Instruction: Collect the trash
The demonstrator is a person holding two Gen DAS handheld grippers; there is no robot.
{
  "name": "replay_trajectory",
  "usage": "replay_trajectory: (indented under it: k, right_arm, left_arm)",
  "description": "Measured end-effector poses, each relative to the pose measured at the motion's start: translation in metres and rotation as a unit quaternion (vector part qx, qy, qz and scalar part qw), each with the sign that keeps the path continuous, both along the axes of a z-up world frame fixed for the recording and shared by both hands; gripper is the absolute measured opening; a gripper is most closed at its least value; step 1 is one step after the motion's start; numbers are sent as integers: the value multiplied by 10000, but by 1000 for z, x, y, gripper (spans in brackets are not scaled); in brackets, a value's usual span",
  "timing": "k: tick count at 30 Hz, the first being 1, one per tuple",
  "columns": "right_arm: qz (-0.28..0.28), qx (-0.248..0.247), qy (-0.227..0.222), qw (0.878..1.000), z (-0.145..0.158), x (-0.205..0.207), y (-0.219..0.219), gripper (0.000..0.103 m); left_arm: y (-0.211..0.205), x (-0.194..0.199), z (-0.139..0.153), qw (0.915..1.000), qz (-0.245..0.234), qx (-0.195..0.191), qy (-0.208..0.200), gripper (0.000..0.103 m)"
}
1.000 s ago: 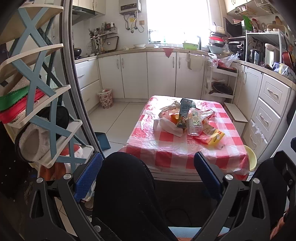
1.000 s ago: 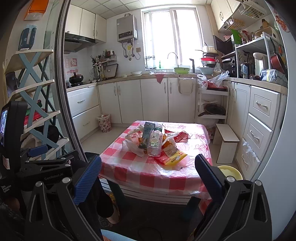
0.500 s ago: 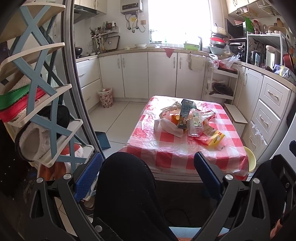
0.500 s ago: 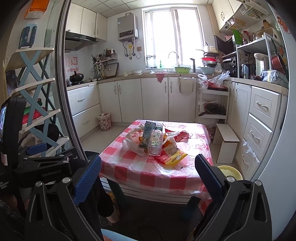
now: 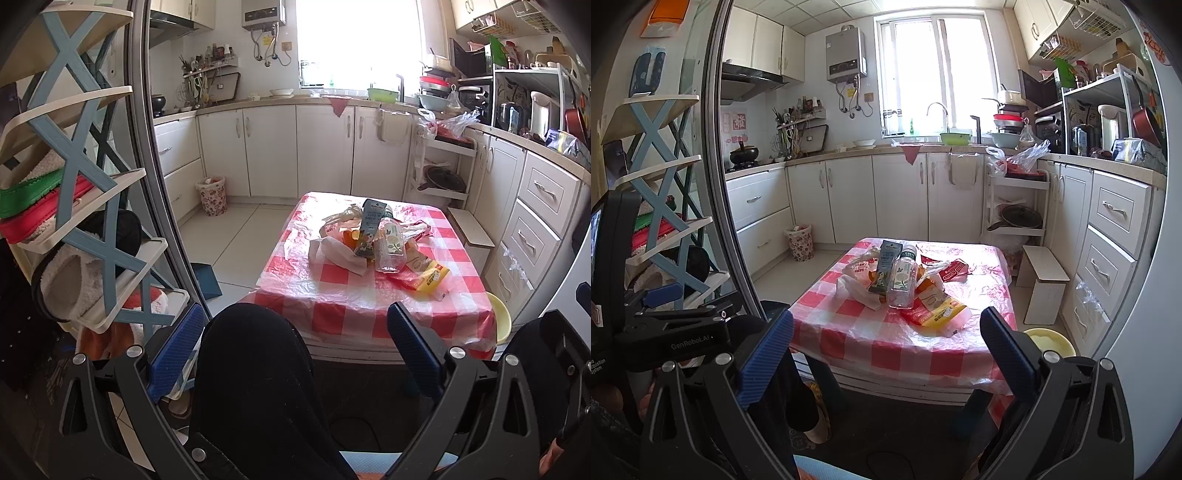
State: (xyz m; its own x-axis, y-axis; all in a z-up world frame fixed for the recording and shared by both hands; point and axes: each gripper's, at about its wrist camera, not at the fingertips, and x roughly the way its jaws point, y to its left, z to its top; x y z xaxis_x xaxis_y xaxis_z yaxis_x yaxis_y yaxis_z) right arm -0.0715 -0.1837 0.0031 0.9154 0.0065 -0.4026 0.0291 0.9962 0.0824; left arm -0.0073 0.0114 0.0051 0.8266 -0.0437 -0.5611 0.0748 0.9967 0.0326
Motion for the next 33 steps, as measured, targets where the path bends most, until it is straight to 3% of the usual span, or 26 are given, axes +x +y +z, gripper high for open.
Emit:
replay_trajectory:
  k: [33]
  right_arm:
    - [70,-15,193,9998,-8,6,3,97]
  left_arm:
    - [9,8,-10,9998,74,-100,169,95]
